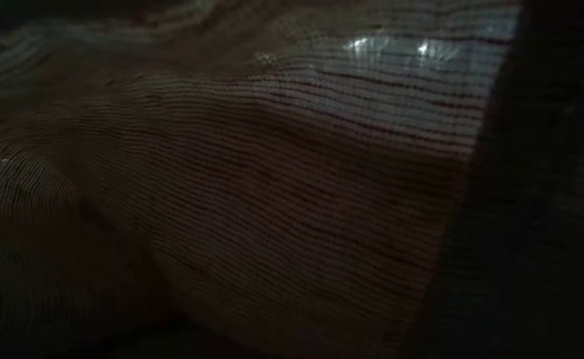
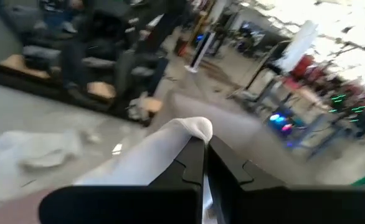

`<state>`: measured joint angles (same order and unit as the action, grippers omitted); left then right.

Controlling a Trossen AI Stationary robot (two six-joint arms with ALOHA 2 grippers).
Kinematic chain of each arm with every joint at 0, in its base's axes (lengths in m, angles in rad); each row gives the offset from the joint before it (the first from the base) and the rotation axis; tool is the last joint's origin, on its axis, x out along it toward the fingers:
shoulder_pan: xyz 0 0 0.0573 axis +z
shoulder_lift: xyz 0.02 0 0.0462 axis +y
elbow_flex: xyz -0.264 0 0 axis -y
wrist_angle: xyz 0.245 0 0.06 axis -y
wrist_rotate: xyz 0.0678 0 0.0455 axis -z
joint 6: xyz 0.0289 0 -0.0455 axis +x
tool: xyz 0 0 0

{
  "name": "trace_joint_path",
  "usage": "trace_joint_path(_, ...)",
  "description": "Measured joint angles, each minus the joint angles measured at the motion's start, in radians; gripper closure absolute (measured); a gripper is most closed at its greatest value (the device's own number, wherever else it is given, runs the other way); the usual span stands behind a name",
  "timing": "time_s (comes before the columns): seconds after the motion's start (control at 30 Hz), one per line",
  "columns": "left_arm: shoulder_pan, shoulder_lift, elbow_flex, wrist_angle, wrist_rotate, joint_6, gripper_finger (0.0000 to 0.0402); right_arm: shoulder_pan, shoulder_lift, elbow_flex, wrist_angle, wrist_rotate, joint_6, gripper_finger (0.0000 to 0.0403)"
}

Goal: Sort clothes
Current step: Put the right white sock into the left laundry organizer

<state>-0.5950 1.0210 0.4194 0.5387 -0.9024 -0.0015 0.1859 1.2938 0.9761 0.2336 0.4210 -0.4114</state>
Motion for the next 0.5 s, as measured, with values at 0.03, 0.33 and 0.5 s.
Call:
trace_joint_path(0.03, 0.000, 0.000, 0.000, -0.002, 0.000, -0.007, 0.0257, -0.017, 0.000, 0.021, -0.001, -0.004, -0.015, 0.0388)
trace_joint_path(0.33, 0.000, 0.000, 0.000, -0.004, 0.000, -0.024, 0.0257, -0.229, 0.017, 0.145, 0.064, -0.205, -0.020, 0.0388)
trace_joint_path(0.5, 0.000, 0.001, 0.000, -0.003, 0.000, -0.025, 0.0257, -0.318, 0.087, 0.145, 0.243, -0.268, -0.015, 0.0388)
